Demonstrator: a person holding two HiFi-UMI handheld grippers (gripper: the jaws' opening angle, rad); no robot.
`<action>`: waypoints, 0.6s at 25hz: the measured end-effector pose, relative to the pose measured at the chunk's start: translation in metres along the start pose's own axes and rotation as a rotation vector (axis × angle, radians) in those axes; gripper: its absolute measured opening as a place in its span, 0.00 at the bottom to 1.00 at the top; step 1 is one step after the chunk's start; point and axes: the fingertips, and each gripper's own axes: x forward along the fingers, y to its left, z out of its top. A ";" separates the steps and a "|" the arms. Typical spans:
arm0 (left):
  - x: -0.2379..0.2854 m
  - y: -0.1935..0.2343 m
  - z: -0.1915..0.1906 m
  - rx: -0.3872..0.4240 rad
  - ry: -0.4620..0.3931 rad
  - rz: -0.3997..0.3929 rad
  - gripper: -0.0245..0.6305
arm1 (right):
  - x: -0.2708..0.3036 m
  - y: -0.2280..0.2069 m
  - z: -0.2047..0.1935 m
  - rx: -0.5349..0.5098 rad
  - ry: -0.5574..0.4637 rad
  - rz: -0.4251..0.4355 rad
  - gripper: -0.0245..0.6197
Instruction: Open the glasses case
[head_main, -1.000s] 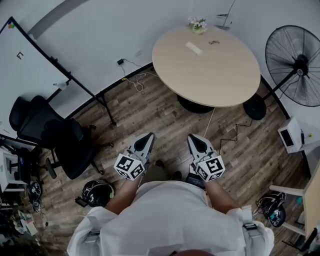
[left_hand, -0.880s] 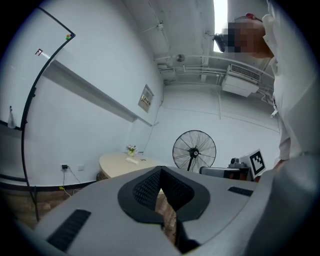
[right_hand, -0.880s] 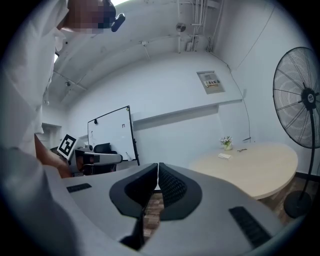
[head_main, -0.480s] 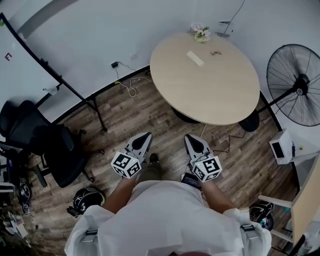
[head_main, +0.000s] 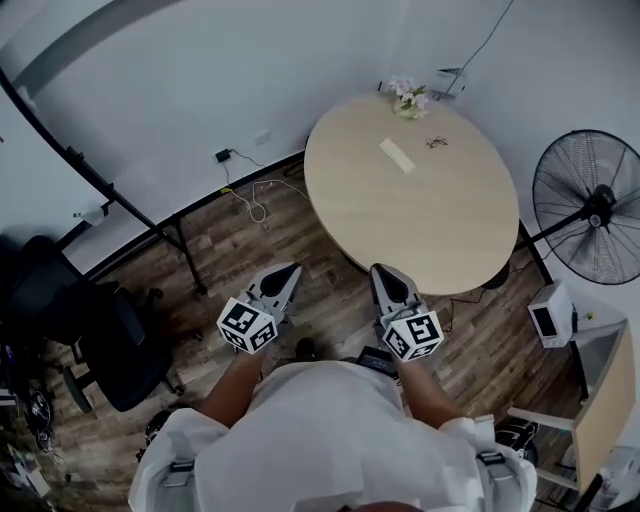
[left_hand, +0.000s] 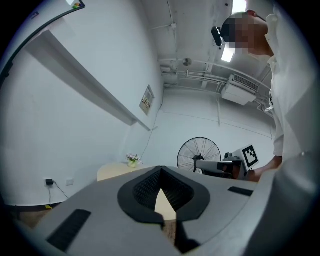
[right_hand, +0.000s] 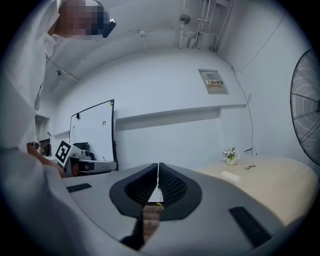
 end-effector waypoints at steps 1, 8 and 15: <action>0.003 0.009 0.001 -0.006 -0.001 0.002 0.05 | 0.007 -0.003 0.002 -0.002 -0.001 -0.007 0.08; 0.027 0.052 -0.004 -0.043 0.013 0.002 0.05 | 0.040 -0.043 0.004 -0.001 0.011 -0.074 0.08; 0.070 0.098 -0.004 -0.040 0.021 0.014 0.05 | 0.076 -0.110 0.019 -0.031 -0.036 -0.129 0.08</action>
